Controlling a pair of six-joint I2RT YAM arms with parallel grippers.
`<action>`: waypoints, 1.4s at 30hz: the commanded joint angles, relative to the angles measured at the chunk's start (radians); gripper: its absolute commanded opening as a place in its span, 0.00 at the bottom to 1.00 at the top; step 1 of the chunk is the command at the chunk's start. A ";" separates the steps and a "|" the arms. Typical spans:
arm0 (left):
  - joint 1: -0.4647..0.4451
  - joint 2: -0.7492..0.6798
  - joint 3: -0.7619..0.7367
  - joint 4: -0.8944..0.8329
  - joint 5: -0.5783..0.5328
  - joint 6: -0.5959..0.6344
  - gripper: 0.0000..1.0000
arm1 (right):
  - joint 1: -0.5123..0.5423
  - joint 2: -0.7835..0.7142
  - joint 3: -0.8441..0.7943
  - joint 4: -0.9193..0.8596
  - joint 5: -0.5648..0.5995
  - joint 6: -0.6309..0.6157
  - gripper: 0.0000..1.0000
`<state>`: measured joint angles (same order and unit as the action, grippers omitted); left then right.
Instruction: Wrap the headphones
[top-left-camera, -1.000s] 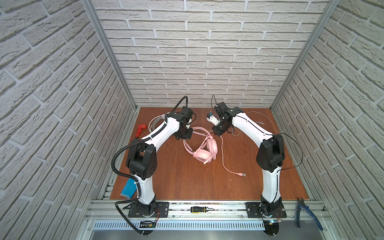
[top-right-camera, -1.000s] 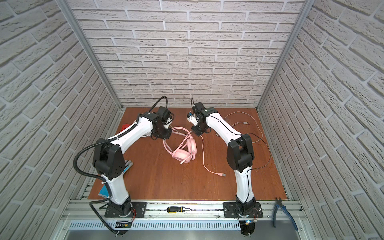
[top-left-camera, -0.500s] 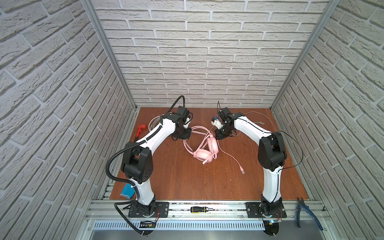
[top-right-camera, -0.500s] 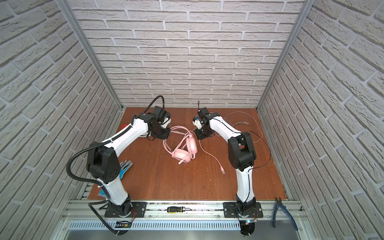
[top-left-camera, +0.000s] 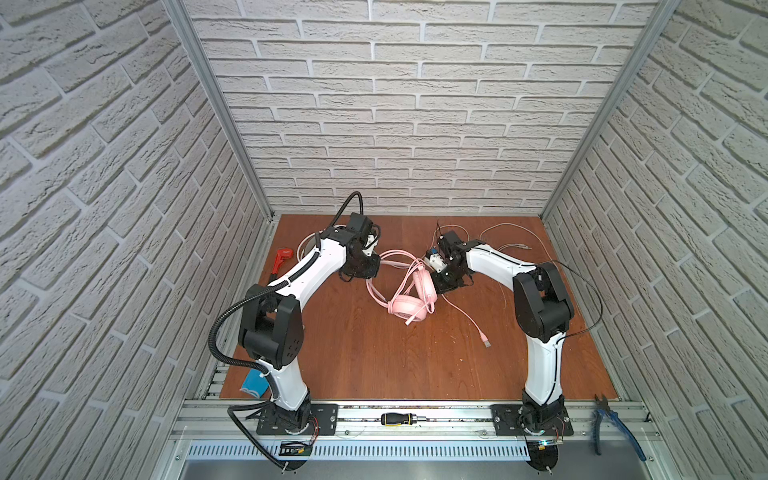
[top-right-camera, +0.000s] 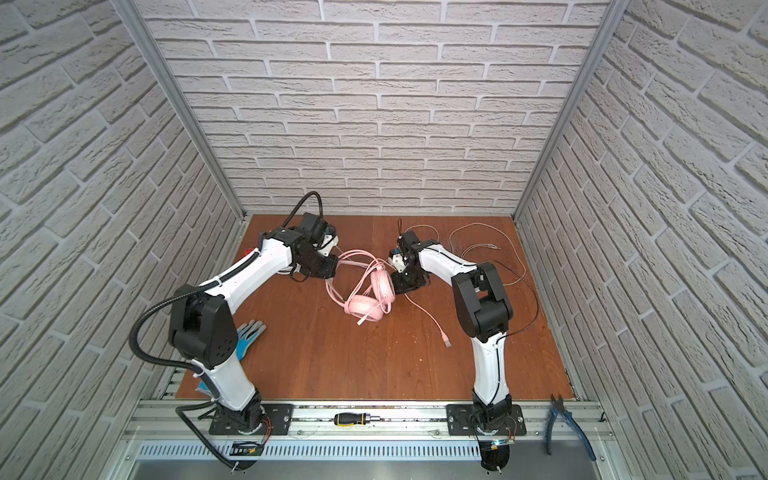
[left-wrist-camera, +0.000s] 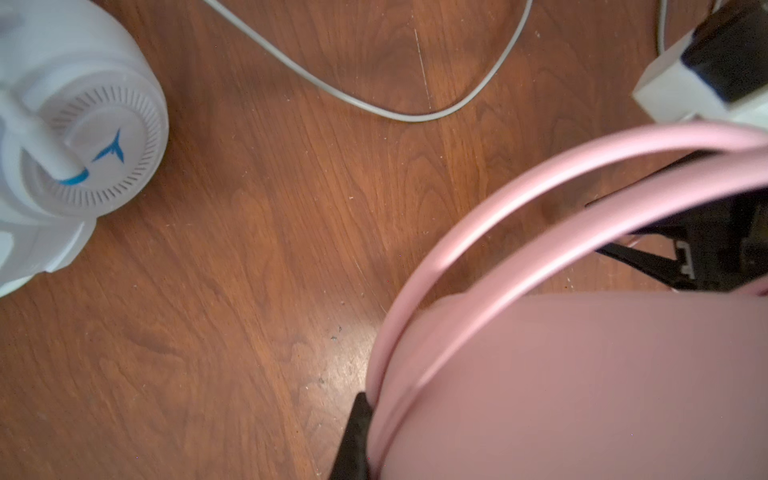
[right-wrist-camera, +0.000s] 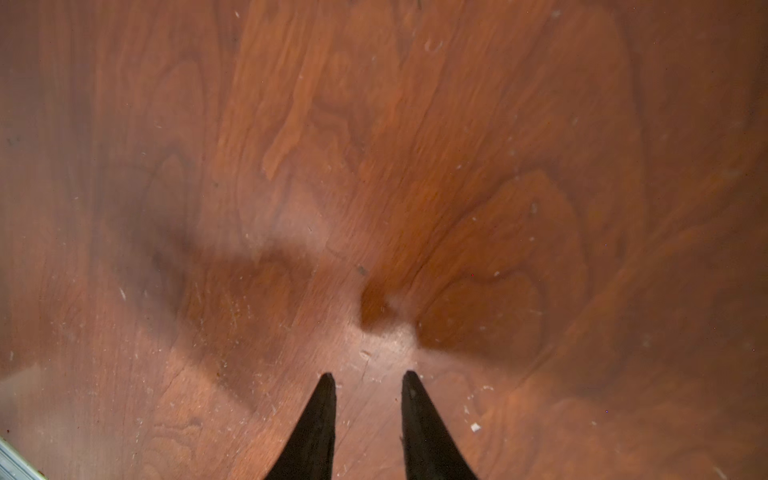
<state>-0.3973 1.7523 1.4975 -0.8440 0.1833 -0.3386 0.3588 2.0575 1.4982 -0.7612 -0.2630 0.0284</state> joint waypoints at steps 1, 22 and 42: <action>0.030 -0.072 -0.012 0.087 0.095 -0.057 0.00 | -0.003 -0.034 -0.040 0.044 -0.029 0.026 0.30; 0.062 -0.095 -0.111 0.378 0.192 -0.328 0.00 | -0.001 -0.073 -0.238 0.103 -0.096 0.082 0.26; 0.065 -0.079 -0.097 0.356 0.124 -0.370 0.00 | 0.018 -0.073 -0.310 0.094 -0.104 0.109 0.27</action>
<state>-0.3382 1.6989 1.3880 -0.5533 0.2806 -0.6788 0.3584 1.9537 1.2465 -0.5941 -0.4351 0.1078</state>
